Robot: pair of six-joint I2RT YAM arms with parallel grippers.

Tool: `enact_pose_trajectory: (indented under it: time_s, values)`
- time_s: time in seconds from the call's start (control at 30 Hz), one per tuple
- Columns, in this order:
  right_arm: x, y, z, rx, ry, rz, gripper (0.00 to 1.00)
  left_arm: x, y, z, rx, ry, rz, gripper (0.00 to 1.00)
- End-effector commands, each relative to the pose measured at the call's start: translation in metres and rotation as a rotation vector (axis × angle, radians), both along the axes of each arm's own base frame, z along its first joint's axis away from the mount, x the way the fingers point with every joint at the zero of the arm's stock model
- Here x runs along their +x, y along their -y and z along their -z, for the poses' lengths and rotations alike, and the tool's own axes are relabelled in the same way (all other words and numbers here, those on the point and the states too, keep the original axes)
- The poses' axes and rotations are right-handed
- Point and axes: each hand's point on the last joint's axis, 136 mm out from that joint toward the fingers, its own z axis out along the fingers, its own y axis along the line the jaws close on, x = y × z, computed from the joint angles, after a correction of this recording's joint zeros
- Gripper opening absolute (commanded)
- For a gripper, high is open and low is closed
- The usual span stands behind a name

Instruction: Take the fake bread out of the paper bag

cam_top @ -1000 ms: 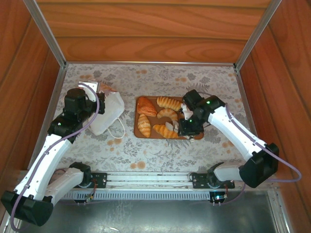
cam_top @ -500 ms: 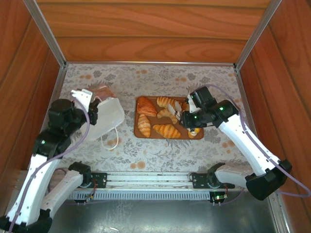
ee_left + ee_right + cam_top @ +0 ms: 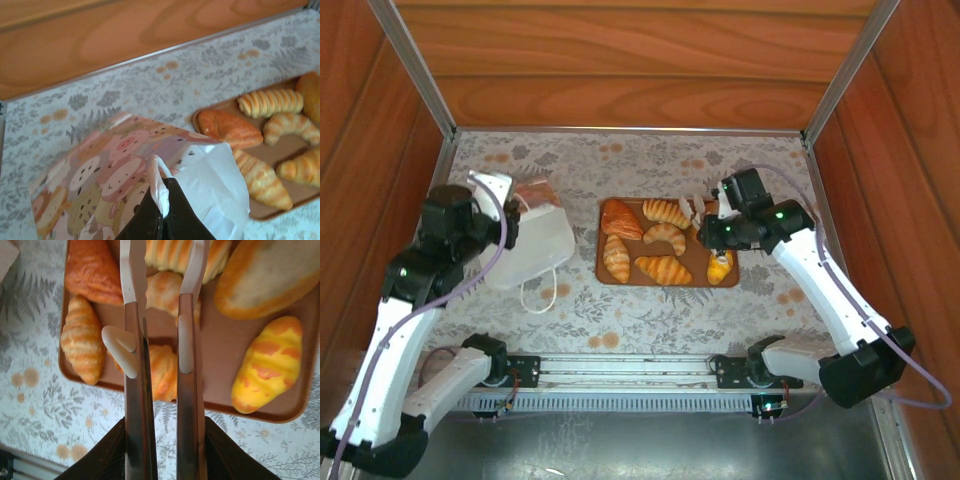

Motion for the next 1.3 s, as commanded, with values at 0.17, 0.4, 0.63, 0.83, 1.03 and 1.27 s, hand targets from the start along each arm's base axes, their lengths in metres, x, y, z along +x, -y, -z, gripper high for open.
enact_pose_trajectory:
  time_s: [0.17,0.4,0.63,0.83,1.03,1.27]
  values:
    - [0.013,0.027,-0.037,0.067,0.13,0.136,0.38,0.039,0.005,-0.06,-0.073,0.07,-0.073,0.0]
    - [0.009,0.028,-0.036,0.116,0.124,0.164,0.38,0.072,0.013,-0.078,-0.151,0.098,-0.118,0.0]
    - [0.008,0.029,-0.037,0.131,0.123,0.173,0.38,0.108,0.021,-0.098,-0.287,0.078,-0.183,0.0]
    - [0.006,0.03,-0.035,0.138,0.119,0.182,0.38,0.134,0.018,-0.105,-0.642,-0.077,-0.226,0.0]
    - [0.005,0.031,-0.033,0.143,0.119,0.19,0.38,0.139,0.027,-0.122,-0.798,-0.129,-0.188,0.0]
    - [0.006,0.029,-0.033,0.158,0.121,0.188,0.38,0.146,0.014,-0.113,-0.894,-0.158,-0.218,0.0]
